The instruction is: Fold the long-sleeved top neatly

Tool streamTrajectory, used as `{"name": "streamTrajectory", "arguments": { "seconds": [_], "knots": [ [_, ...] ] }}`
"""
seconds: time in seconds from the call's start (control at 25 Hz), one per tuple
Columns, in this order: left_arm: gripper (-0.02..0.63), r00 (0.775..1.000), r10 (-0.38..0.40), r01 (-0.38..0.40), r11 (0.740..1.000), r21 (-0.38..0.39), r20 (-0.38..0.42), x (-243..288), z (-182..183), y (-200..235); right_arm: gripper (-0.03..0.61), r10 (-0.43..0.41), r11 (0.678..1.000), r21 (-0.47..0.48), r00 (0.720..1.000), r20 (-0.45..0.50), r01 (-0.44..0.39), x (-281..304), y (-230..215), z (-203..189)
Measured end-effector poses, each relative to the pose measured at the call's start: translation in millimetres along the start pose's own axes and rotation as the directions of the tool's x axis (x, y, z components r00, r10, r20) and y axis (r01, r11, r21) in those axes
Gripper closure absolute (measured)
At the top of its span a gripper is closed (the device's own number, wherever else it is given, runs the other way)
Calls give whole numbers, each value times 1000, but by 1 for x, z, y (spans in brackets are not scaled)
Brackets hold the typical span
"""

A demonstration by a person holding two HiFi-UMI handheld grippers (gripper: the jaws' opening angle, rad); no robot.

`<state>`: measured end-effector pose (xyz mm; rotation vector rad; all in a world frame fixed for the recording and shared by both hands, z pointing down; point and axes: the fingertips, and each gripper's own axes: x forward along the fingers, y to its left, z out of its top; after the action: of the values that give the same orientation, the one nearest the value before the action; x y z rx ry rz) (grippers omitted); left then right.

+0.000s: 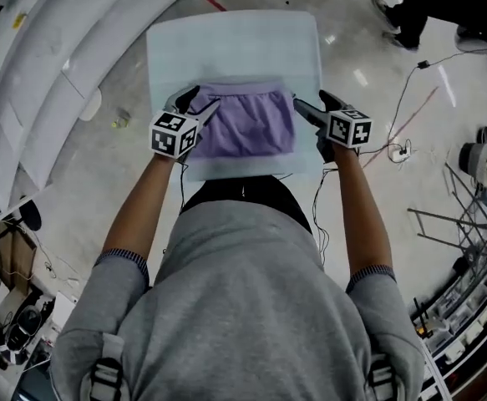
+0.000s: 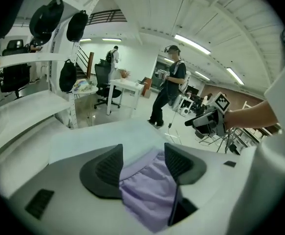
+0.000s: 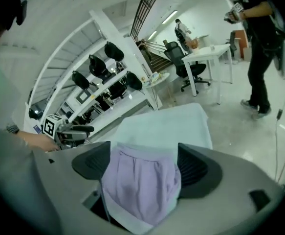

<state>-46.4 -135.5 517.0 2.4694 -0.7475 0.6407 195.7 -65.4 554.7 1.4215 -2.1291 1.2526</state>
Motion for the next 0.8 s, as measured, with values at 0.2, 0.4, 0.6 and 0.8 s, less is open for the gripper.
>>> {"name": "streamTrajectory", "arguments": {
  "seconds": [0.2, 0.4, 0.6, 0.8],
  "knots": [
    [318, 997, -19, 17, 1000, 19, 74, -6, 20, -51, 133, -25, 1000, 4, 996, 89, 25, -35, 24, -6],
    [316, 997, -30, 26, 998, 56, 78, 6, 18, -88, 135, -96, 992, 91, 987, 129, 85, -41, 17, -27],
    [316, 998, -51, 49, 996, 77, 25, 33, 3, -107, 143, -118, 986, 128, 991, 67, 109, -13, 3, -62],
    [316, 999, -41, 41, 998, 50, -11, 58, -6, -109, 156, -131, 982, 141, 991, 5, 129, 19, -9, -80]
  ]
}}
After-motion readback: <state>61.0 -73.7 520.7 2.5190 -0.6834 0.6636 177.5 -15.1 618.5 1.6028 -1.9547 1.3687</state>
